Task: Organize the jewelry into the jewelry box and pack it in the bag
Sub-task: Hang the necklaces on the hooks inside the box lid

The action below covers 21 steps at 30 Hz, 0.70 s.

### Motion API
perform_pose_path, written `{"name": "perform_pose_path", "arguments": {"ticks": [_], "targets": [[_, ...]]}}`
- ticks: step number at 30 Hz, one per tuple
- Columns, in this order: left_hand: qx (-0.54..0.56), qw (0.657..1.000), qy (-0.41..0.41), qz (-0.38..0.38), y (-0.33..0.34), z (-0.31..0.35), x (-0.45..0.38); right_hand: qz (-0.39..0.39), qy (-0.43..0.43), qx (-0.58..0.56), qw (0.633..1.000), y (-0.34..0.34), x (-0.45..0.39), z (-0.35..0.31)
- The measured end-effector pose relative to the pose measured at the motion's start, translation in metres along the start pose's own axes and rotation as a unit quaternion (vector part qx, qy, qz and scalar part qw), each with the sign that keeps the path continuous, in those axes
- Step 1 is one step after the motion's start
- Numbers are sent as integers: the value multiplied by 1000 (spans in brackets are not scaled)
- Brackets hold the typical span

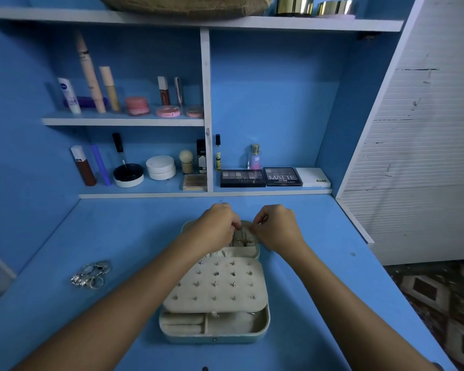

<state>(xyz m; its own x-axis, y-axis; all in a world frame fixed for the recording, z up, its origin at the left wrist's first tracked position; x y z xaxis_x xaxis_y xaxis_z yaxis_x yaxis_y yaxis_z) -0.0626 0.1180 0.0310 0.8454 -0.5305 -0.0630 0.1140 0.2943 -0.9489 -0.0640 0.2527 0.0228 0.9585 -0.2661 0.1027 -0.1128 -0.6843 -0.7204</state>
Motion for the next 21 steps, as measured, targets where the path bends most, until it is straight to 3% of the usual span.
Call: {"name": "perform_pose_path", "arguments": {"ticks": [4,9,21], "targets": [[-40,998,-20,-45,3,4,-8,22,5,23,999,2,-4,-4],[-49,998,-17,-38,5,2,-11,16,21,47,999,9,-9,-5],[51,997,-33,-39,12,-13,0,-50,30,124,991,11,0,-7]]}}
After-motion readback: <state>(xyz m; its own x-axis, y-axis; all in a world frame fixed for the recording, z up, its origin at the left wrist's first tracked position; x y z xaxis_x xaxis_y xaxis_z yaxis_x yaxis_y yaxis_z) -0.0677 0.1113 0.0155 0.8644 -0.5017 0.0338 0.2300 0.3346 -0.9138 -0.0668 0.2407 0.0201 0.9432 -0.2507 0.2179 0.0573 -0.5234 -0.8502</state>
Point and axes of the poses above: each hand's wrist, its own x-axis away from the middle knuckle, its own y-axis out of the palm, z = x × y, the point moved 10 cm from there along -x, towards the middle knuckle, and after that the axes turned 13 degrees about y, right-handed, at the moved point
